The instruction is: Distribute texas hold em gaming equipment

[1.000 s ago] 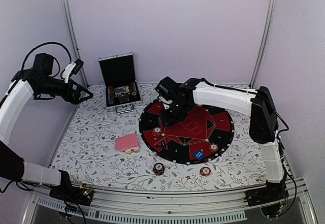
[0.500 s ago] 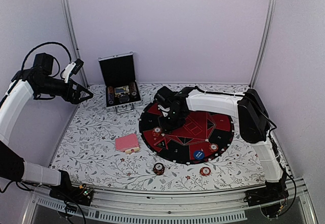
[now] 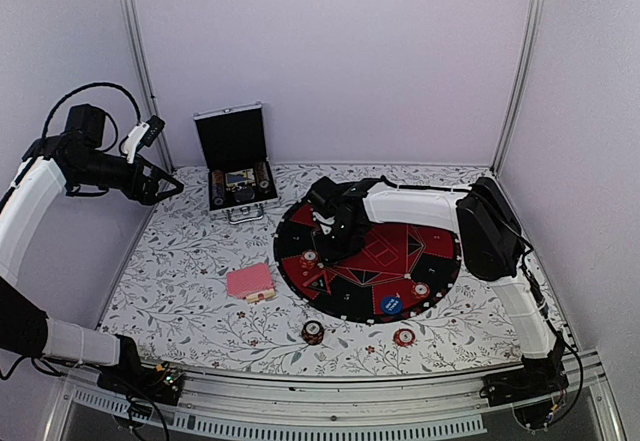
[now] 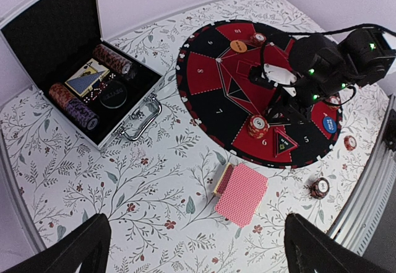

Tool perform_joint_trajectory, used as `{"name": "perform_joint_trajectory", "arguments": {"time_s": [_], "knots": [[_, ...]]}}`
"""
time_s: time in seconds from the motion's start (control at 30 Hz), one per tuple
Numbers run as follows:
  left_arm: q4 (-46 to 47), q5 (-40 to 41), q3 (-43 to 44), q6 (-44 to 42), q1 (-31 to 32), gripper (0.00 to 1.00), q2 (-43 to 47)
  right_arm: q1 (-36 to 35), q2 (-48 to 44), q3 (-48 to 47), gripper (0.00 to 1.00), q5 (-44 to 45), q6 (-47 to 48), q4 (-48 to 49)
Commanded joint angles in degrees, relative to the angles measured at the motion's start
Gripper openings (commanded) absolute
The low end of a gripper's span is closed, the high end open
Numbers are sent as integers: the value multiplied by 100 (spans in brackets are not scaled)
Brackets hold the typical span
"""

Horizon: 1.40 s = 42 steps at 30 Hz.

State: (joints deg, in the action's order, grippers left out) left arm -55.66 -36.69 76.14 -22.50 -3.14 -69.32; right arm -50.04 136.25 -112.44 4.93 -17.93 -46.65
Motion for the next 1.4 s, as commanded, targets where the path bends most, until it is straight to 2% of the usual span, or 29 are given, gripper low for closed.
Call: {"name": "perform_joint_trajectory", "arguments": {"time_s": [0.0,0.23,0.57,0.7,0.9,1.13,1.37], "knots": [[-77,-10,85,-61,-31,100,103,47,89,-30,45,-52,44,50],[-68,-46,92,-35,-27,100,100,56,-168,-145,59,58,44,-42],[-94,-31,127,-17,-31,100,120,-8,-1035,-101,60,169,-11,-224],[-112,-40,155,-17,-24,100,128,-344,-1563,298,60,156,-60,-271],[-122,-16,148,-42,-26,100,138,-1199,-1960,947,73,92,-205,-454],[-133,-21,147,-35,-29,100,143,-1912,-1830,1332,81,-294,-428,-468],[-155,-47,199,-17,-25,100,138,-2027,-1636,1544,82,-431,-500,-257]]}}
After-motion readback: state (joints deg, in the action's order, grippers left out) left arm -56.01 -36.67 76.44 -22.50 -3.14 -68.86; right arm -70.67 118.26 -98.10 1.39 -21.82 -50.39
